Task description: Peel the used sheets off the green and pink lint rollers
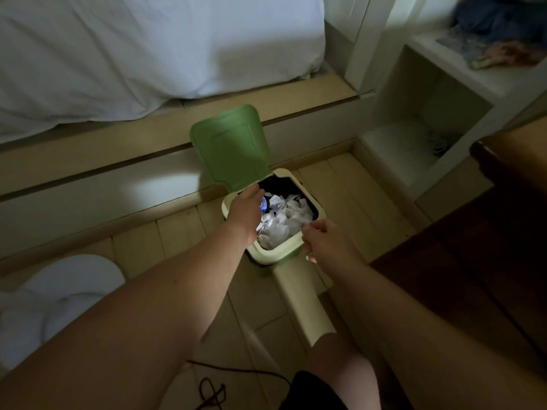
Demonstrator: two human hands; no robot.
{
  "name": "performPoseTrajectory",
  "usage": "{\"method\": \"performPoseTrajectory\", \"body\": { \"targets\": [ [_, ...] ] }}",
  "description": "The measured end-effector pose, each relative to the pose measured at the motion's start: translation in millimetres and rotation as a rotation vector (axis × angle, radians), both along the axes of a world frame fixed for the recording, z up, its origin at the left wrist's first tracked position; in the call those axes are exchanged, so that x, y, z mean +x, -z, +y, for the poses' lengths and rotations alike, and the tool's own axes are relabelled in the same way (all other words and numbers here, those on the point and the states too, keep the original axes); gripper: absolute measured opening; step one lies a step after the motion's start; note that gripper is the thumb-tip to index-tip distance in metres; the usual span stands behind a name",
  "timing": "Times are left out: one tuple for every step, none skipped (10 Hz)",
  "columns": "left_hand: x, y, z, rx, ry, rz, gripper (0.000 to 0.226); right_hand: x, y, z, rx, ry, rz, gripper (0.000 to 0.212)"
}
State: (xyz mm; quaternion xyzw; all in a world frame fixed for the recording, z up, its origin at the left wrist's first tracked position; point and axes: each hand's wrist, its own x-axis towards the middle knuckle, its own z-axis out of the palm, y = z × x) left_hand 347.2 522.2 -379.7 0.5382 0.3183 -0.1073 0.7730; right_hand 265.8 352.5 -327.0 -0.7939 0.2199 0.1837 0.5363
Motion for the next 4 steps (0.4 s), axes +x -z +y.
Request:
{"method": "performPoseTrajectory", "body": {
  "targets": [
    [-10.7,0.5,-0.8,0.115,-0.031,-0.056,0.029,-2.8,-8.7,-1.8,-0.021,0.003,-0.026,0.027],
    [-25.4,-11.4,-8.3,0.257,0.01,-0.107,0.018,-10.1,-33.4,-2.9,-0.094,0.012,-0.058,0.023],
    [-54.7,-41.1,-17.7,0.586,0.103,-0.236,0.043,-20.6,-78.2,-0.2,-0.047,0.008,-0.123,0.029],
    [-94.3,-72.9,-32.9,0.714,0.226,-0.418,0.024,-43.1,-124.6,-7.3,0.143,0.023,-0.244,0.037]
  ]
}}
